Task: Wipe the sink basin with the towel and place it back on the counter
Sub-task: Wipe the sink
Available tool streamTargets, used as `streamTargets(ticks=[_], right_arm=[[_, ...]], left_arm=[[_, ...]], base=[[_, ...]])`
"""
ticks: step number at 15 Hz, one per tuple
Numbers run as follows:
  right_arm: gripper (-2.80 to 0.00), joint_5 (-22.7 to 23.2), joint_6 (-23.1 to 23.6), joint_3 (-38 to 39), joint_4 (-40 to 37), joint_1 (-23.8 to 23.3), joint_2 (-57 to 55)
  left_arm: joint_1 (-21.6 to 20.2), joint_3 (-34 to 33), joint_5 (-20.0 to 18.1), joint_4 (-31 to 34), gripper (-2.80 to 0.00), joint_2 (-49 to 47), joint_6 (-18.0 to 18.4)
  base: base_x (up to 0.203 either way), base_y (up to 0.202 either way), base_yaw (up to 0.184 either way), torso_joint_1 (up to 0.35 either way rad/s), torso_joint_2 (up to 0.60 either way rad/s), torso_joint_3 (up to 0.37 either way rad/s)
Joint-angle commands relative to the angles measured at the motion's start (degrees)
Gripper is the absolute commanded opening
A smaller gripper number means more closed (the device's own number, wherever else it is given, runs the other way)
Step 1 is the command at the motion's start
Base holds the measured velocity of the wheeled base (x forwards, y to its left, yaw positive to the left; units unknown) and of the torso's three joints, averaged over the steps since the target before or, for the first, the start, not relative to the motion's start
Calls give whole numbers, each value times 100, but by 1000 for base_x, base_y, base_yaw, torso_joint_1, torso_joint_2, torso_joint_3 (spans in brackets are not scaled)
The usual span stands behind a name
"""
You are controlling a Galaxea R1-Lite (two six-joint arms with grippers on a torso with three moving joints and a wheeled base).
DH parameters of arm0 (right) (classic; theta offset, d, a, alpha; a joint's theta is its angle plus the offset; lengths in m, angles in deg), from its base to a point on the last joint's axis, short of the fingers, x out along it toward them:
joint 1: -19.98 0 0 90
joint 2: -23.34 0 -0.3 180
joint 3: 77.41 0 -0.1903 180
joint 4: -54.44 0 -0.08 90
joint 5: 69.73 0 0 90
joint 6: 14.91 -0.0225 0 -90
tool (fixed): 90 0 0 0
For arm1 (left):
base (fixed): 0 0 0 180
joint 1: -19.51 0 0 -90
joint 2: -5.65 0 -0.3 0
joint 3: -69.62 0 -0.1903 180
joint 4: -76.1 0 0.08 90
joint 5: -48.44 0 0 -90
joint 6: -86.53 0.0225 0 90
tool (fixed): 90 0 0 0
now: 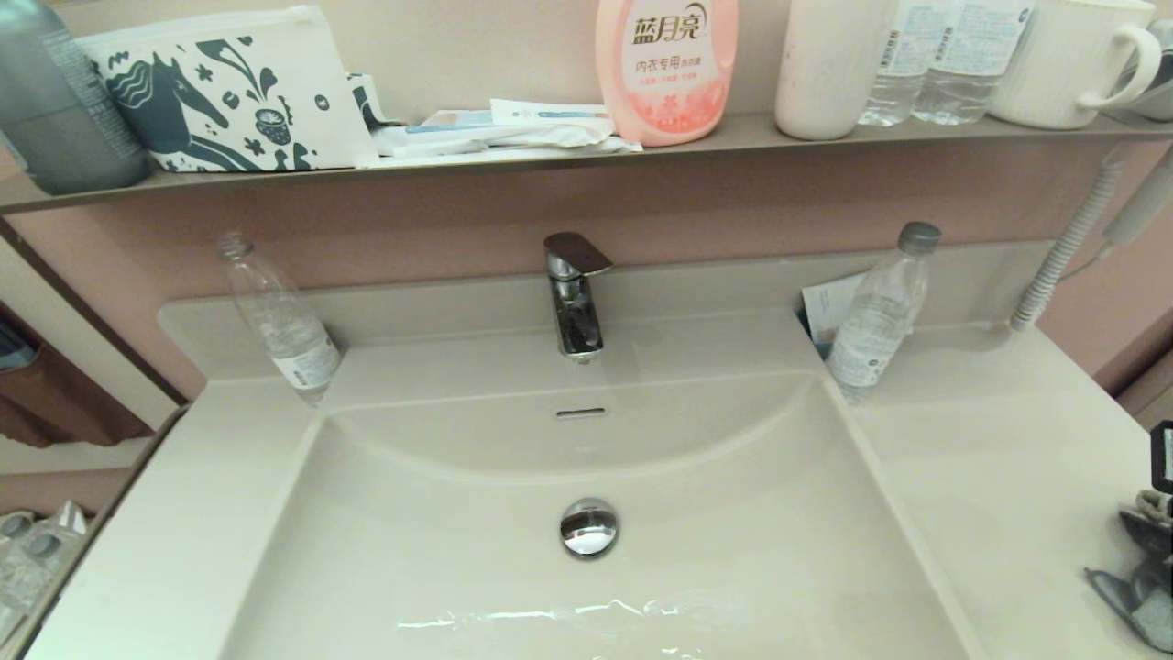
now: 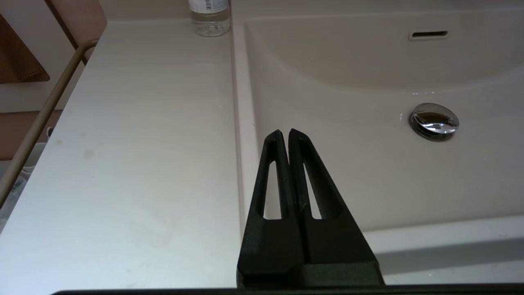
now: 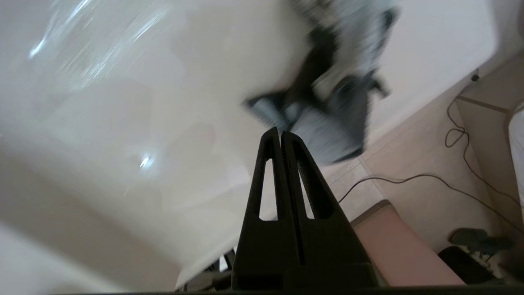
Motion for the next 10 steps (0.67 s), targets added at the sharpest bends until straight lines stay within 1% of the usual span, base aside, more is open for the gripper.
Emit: streamTargets(ticks=[1, 4, 5, 7, 10], right_arm=[[-280, 13, -139, 5, -161, 400, 263], [-280, 663, -502, 8, -631, 1095, 757], [-280, 763, -671, 12, -739, 1368, 936], [-280, 811, -1071, 13, -882, 1717, 1411], [-280, 879, -1304, 50, -1014, 1881, 2512]], left_arm=[[-2, -1, 3, -1, -280, -8, -2], [-2, -1, 3, -1, -280, -8, -2], [-2, -1, 3, -1, -280, -8, -2], [-2, -1, 11, -1, -280, -8, -2], [0, -1, 3, -1, -280, -8, -2]], base=[[0, 0, 0, 0, 0, 0], [0, 0, 0, 0, 0, 0], [0, 0, 0, 0, 0, 0], [0, 0, 0, 0, 0, 0], [0, 0, 0, 0, 0, 0]])
